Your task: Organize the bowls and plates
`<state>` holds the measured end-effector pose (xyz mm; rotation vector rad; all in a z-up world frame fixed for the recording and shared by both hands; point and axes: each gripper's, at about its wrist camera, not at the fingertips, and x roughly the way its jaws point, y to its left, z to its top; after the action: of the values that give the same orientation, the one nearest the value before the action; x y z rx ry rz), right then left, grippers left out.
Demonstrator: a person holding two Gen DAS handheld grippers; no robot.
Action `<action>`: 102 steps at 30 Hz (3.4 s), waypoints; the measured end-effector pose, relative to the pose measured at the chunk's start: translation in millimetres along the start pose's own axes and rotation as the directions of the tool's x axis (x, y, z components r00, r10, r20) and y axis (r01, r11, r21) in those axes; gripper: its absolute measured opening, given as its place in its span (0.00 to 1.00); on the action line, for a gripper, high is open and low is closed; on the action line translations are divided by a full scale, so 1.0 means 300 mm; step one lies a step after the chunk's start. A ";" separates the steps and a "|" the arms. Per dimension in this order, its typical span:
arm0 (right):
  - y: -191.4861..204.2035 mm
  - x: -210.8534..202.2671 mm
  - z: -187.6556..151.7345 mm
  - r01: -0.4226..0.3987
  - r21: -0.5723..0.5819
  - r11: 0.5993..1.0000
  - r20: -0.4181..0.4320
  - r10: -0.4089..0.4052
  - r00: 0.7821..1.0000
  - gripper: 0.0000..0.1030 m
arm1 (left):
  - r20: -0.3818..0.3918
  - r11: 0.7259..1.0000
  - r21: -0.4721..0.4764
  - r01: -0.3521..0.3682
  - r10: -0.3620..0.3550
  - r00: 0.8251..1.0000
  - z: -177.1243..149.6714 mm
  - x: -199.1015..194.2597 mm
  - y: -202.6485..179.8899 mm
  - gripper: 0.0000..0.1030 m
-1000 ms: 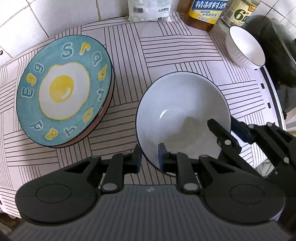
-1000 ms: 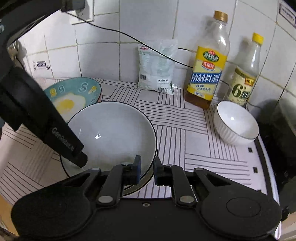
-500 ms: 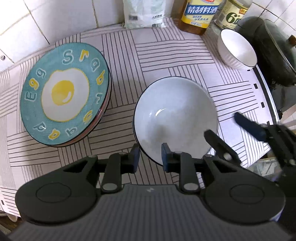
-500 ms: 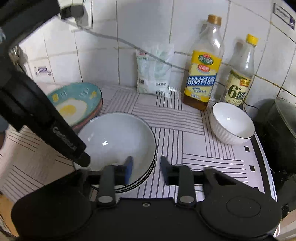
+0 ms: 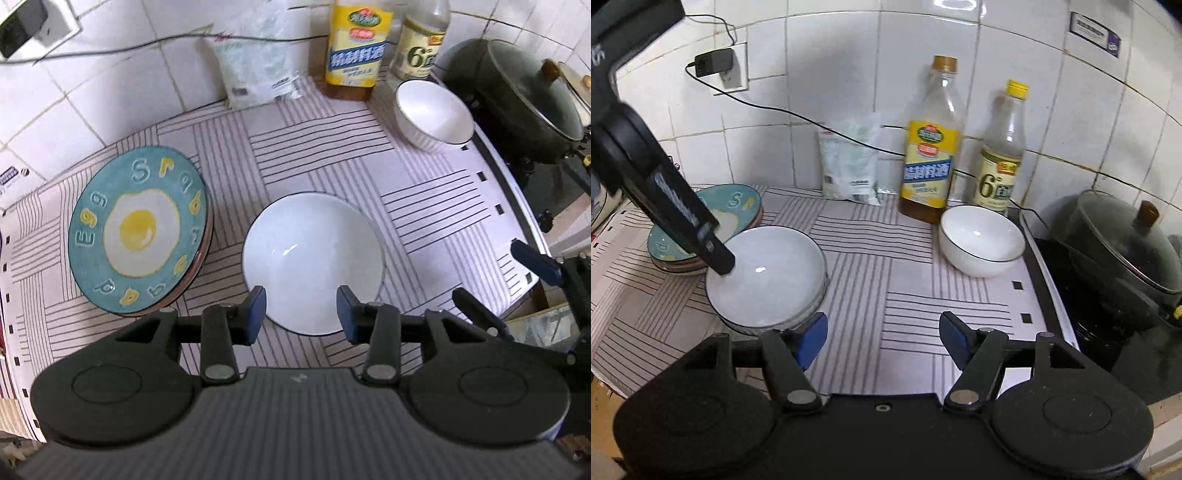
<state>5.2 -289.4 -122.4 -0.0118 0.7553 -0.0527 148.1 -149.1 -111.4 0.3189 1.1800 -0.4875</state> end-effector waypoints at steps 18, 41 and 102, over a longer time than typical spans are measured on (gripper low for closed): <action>-0.211 0.150 -0.025 -0.027 0.149 0.988 0.101 0.012 0.995 0.92 | 0.150 0.977 0.037 0.211 -0.214 0.965 0.252 0.058 -0.143 0.63; -0.285 0.550 0.020 0.078 0.180 0.981 0.075 -0.092 0.993 0.92 | 0.128 0.976 0.169 0.141 -0.164 0.978 0.536 0.528 -0.324 0.40; 0.117 0.062 0.112 -0.298 0.168 0.940 0.180 0.268 0.947 0.90 | 0.130 0.995 0.097 -0.006 -0.007 0.991 0.014 -0.095 0.031 0.09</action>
<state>43.2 -255.7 -111.6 0.2766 0.5878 0.1493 148.0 -137.7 -83.3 0.3647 1.0313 -0.5594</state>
